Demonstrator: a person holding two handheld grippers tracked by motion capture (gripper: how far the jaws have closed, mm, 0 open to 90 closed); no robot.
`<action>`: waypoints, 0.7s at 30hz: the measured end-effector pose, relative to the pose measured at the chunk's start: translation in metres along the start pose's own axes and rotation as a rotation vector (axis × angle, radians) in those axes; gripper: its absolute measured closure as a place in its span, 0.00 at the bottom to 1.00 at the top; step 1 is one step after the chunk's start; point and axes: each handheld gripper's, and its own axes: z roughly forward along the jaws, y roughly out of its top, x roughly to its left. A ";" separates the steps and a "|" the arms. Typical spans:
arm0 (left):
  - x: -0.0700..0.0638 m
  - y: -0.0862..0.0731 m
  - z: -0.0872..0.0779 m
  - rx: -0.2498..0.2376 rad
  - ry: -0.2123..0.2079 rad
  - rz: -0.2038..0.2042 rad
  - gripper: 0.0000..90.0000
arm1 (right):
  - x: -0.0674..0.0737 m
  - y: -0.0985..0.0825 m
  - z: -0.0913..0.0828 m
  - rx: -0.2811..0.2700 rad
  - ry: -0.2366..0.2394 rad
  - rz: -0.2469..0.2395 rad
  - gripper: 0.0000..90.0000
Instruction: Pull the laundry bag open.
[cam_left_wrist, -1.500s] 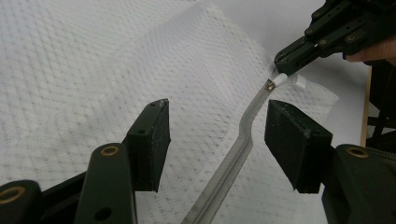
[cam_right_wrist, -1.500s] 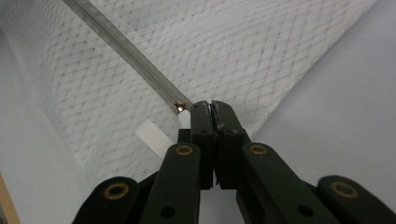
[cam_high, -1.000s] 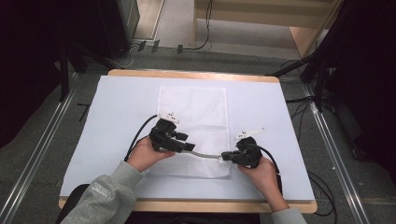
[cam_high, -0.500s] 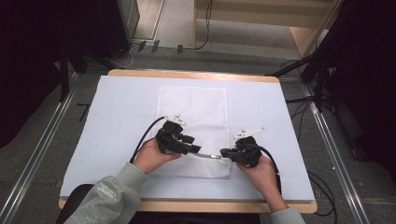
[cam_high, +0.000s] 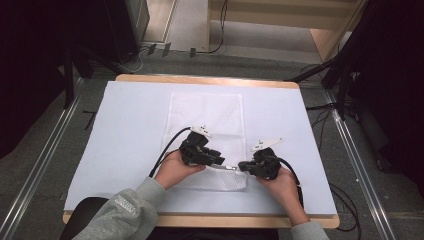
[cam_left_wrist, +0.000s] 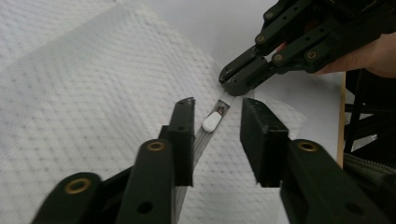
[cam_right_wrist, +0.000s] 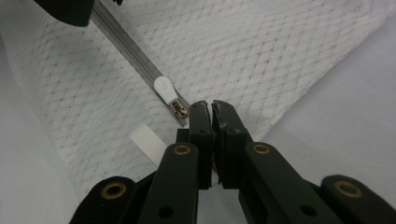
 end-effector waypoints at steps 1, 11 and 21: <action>-0.001 0.000 0.003 0.004 -0.005 0.002 0.77 | 0.000 -0.001 0.000 -0.009 -0.002 -0.004 0.98; 0.003 -0.001 0.028 0.043 -0.007 -0.007 0.86 | 0.000 -0.003 0.001 -0.018 -0.007 -0.019 0.98; 0.002 -0.005 0.045 0.081 -0.010 0.009 0.88 | 0.001 -0.002 0.001 -0.017 -0.012 -0.013 0.98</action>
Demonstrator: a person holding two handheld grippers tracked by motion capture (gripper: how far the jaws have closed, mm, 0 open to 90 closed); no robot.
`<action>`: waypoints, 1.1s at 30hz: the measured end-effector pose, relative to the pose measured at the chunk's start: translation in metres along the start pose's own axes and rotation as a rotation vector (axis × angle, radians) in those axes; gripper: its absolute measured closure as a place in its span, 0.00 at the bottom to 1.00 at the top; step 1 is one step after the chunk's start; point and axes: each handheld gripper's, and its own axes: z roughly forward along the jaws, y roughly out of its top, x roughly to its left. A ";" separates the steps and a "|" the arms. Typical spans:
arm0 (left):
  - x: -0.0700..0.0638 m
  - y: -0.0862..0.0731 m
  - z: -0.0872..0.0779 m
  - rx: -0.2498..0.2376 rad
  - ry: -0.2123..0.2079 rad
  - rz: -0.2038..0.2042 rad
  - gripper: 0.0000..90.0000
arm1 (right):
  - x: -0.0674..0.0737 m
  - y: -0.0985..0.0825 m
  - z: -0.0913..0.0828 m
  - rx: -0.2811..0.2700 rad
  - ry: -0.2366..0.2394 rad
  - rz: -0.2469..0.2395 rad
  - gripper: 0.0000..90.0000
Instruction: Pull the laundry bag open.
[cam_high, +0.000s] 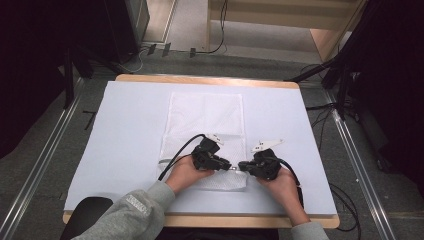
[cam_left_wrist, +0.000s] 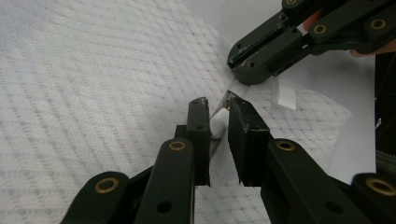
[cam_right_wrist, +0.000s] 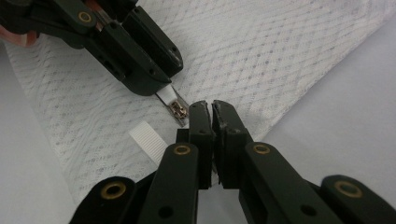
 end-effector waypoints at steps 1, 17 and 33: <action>-0.001 0.000 0.000 0.000 0.006 -0.001 0.88 | 0.000 0.000 0.000 0.000 0.000 -0.002 0.98; -0.010 -0.002 0.007 -0.007 -0.007 0.017 0.92 | 0.000 0.000 0.000 -0.002 0.000 -0.005 0.98; -0.004 -0.001 0.006 0.003 -0.044 -0.021 0.98 | 0.000 -0.004 0.000 -0.023 -0.001 -0.067 0.99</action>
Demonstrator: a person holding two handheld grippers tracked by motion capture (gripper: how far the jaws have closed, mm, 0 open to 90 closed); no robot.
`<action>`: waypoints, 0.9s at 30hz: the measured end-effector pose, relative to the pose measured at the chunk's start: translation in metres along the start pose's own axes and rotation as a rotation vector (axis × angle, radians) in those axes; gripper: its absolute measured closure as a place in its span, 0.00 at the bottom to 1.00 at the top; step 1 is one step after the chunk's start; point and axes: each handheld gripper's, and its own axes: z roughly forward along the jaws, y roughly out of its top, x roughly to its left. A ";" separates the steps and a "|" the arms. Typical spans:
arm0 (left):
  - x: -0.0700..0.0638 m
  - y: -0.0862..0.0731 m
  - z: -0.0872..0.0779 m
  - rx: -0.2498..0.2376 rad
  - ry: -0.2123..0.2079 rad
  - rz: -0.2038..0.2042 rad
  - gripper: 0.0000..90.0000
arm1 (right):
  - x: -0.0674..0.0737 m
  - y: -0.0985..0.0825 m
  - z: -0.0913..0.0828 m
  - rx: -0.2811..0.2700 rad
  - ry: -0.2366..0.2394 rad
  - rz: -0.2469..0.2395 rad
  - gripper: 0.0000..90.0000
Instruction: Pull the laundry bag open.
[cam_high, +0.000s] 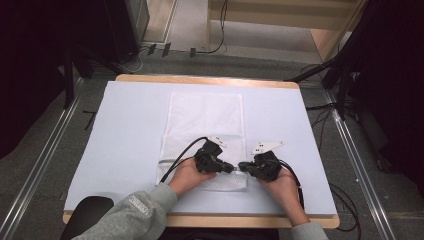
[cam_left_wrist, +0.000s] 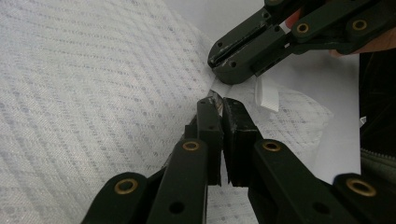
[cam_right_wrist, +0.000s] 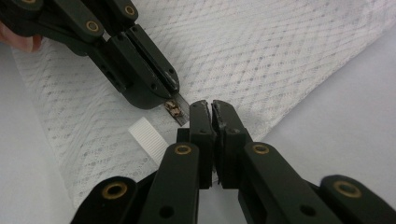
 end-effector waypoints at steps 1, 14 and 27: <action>0.000 0.000 0.000 0.000 -0.005 -0.005 0.98 | 0.001 0.000 0.000 0.001 -0.003 -0.004 0.99; 0.005 0.000 -0.006 0.019 -0.031 -0.040 0.98 | 0.000 -0.001 0.000 -0.004 0.001 -0.006 0.99; 0.008 0.000 -0.012 0.029 -0.044 -0.053 0.98 | -0.001 -0.002 0.000 -0.009 0.007 0.007 0.99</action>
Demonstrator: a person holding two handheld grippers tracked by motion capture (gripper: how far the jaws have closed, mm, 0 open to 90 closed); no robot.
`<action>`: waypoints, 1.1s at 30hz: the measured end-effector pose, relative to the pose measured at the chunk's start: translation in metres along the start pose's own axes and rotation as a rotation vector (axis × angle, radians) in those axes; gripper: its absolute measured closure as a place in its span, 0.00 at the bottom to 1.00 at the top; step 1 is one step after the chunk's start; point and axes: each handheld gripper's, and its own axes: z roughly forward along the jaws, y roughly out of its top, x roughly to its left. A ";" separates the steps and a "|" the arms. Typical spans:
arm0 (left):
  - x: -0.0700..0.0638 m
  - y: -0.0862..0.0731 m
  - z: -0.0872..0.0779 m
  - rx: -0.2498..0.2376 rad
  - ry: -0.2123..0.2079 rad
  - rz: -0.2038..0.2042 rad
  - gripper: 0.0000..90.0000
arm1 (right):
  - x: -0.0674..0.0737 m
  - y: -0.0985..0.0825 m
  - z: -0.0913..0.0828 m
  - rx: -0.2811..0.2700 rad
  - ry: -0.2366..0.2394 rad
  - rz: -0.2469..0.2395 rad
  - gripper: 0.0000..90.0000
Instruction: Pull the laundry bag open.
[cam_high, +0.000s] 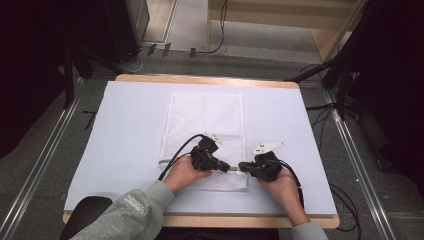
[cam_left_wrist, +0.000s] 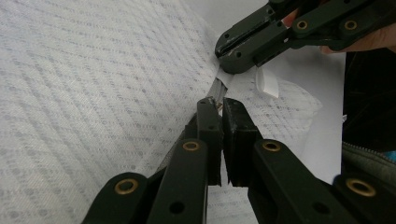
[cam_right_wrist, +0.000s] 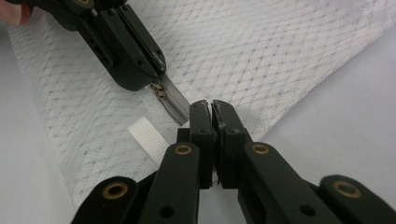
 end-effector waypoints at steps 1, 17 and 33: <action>0.000 0.000 0.000 0.004 0.001 0.003 0.98 | 0.000 0.000 0.000 -0.001 0.001 -0.002 0.99; 0.000 0.000 -0.011 0.011 -0.018 -0.020 0.98 | -0.001 -0.001 0.000 -0.004 0.007 0.003 0.99; 0.007 -0.004 -0.025 0.027 -0.024 -0.031 0.98 | -0.001 -0.001 0.000 -0.004 0.004 -0.008 0.99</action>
